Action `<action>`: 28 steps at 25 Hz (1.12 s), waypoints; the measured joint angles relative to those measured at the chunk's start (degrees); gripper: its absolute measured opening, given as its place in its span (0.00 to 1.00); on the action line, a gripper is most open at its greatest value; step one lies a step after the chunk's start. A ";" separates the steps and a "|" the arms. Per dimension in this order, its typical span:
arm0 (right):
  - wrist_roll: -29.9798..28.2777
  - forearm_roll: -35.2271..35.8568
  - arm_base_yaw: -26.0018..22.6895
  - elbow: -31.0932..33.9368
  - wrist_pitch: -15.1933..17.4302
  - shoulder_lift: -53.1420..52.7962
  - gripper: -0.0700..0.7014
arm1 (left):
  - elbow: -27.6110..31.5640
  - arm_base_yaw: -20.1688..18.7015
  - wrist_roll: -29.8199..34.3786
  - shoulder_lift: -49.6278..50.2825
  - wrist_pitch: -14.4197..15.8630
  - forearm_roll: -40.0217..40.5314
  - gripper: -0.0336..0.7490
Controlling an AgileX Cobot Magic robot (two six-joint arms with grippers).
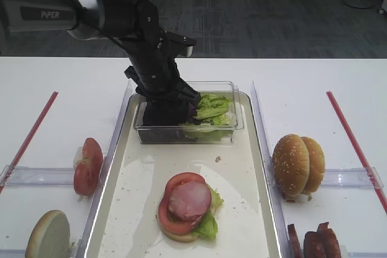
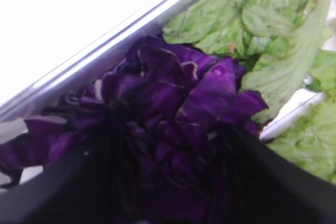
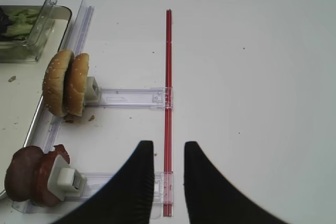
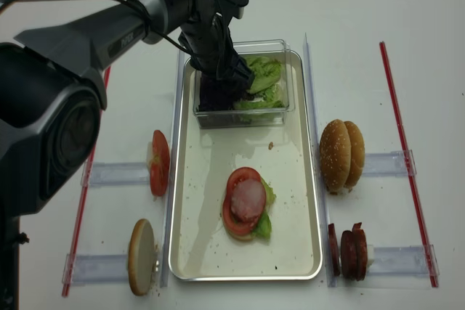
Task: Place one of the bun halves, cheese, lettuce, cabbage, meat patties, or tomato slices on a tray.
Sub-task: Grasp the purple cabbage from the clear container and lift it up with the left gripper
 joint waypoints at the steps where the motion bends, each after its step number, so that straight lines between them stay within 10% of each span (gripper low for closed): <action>1: 0.00 0.00 0.00 0.00 0.00 0.00 0.34 | -0.11 0.00 0.00 0.00 0.00 0.00 0.58; 28: 0.00 0.00 0.00 0.00 0.00 0.00 0.34 | -0.65 0.00 0.00 0.73 0.33 2.51 0.21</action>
